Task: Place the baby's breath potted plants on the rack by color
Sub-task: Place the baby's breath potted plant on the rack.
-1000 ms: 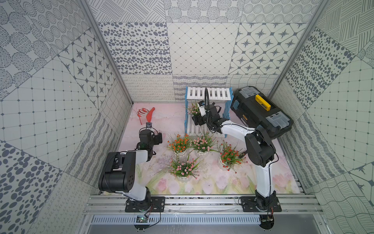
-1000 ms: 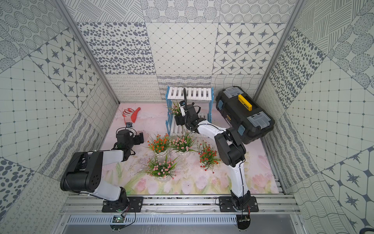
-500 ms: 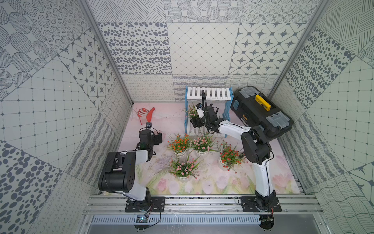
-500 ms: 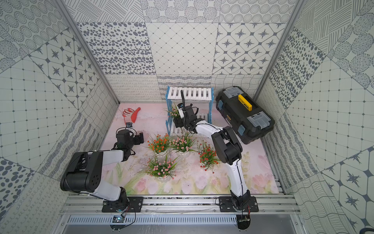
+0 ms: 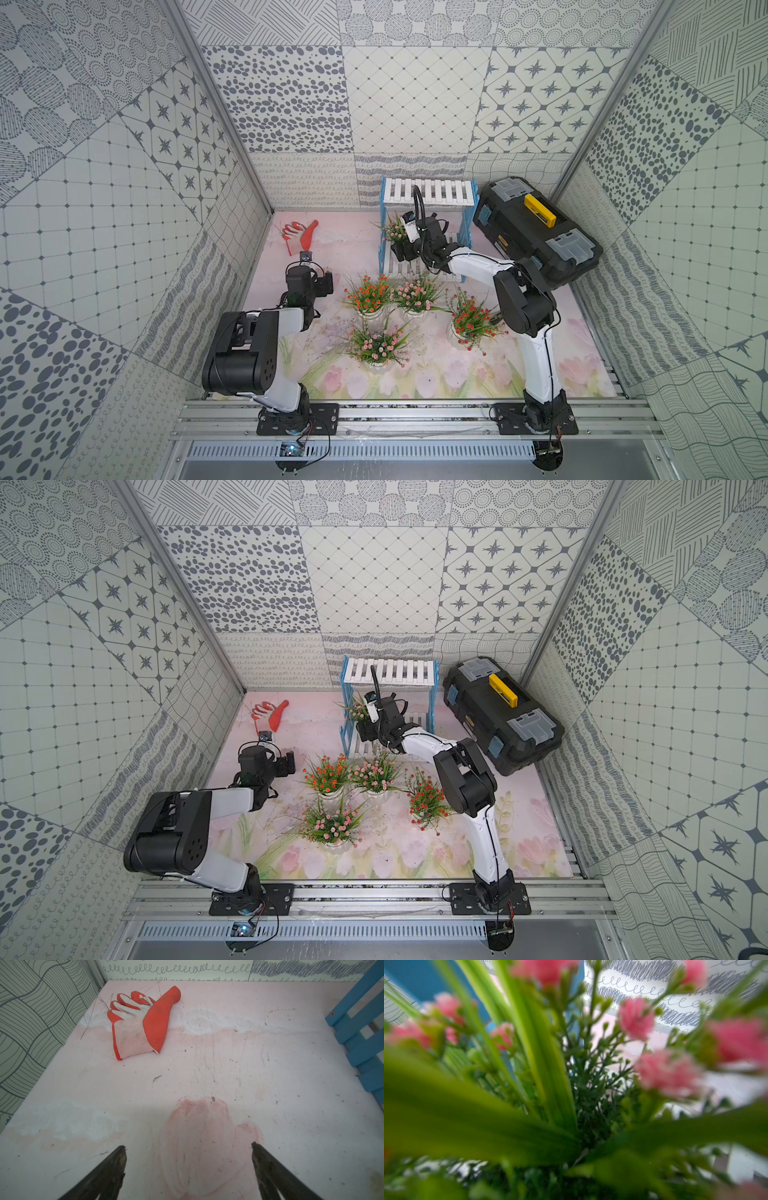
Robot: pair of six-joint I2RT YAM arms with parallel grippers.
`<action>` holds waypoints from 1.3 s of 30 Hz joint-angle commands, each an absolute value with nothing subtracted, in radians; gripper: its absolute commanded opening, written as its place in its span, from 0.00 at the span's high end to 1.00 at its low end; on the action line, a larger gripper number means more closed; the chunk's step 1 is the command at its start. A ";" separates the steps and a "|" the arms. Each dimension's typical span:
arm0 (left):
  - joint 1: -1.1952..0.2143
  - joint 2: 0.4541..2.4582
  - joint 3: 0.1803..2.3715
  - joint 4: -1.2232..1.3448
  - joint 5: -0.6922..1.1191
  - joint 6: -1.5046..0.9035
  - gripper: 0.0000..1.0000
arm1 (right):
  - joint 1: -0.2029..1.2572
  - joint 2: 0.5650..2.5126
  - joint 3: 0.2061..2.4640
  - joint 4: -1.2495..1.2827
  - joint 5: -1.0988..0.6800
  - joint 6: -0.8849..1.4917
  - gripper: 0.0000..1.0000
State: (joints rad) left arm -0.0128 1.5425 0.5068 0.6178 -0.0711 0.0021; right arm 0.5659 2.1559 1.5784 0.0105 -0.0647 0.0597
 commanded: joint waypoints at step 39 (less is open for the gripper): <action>-0.004 1.494 0.637 0.396 -0.042 -0.001 0.06 | 0.559 1.670 1.392 -0.166 -0.219 0.072 0.02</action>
